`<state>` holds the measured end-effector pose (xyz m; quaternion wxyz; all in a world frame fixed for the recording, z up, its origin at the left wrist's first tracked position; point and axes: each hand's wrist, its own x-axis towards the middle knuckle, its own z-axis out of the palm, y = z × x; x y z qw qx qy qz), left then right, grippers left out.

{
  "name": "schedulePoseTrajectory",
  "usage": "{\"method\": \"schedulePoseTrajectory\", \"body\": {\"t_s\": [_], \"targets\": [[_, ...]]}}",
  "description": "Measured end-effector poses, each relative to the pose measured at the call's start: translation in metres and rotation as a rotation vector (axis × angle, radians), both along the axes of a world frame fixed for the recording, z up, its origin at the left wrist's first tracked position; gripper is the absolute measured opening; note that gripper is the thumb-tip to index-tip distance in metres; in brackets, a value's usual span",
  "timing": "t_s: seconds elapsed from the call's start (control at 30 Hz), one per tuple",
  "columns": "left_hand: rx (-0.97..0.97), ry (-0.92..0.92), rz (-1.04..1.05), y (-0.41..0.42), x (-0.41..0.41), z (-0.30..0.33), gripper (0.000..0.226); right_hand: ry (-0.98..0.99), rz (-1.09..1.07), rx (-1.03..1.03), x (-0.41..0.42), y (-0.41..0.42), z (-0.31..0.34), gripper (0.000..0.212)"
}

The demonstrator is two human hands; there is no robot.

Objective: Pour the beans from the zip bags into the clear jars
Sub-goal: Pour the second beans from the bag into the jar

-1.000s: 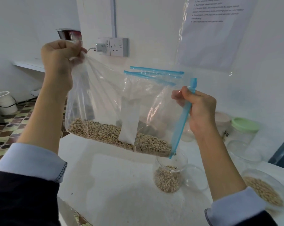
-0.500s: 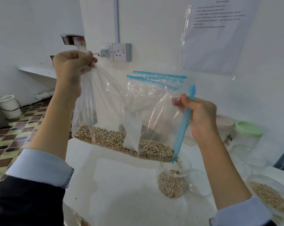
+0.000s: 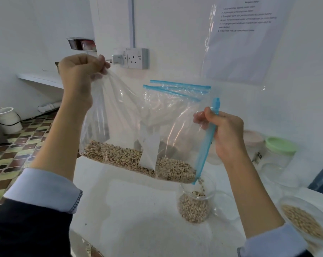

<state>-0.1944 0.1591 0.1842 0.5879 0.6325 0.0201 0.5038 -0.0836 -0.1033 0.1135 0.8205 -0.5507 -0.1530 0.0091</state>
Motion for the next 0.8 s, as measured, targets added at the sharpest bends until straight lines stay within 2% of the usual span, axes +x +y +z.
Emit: {"method": "schedulePoseTrajectory", "body": {"t_s": [0.1,0.2,0.3,0.6,0.8], "targets": [[0.0,-0.002,0.012,0.001,-0.001,0.002,0.038,0.004,-0.071,0.017,0.003,-0.002,-0.002,0.02],[-0.004,0.006,0.021,-0.001,0.0,0.002,0.037,-0.025,-0.005,-0.025,0.002,-0.002,-0.002,0.019],[-0.025,-0.008,0.034,-0.003,0.0,0.002,0.037,-0.008,-0.028,0.049,0.002,-0.004,-0.002,0.018],[-0.022,-0.01,0.052,-0.01,0.002,0.007,0.042,0.019,-0.036,0.073,0.0,-0.002,-0.002,0.027],[-0.088,-0.03,0.061,-0.007,0.0,0.006,0.036,0.039,-0.049,0.104,0.0,-0.002,-0.003,0.03]]}}
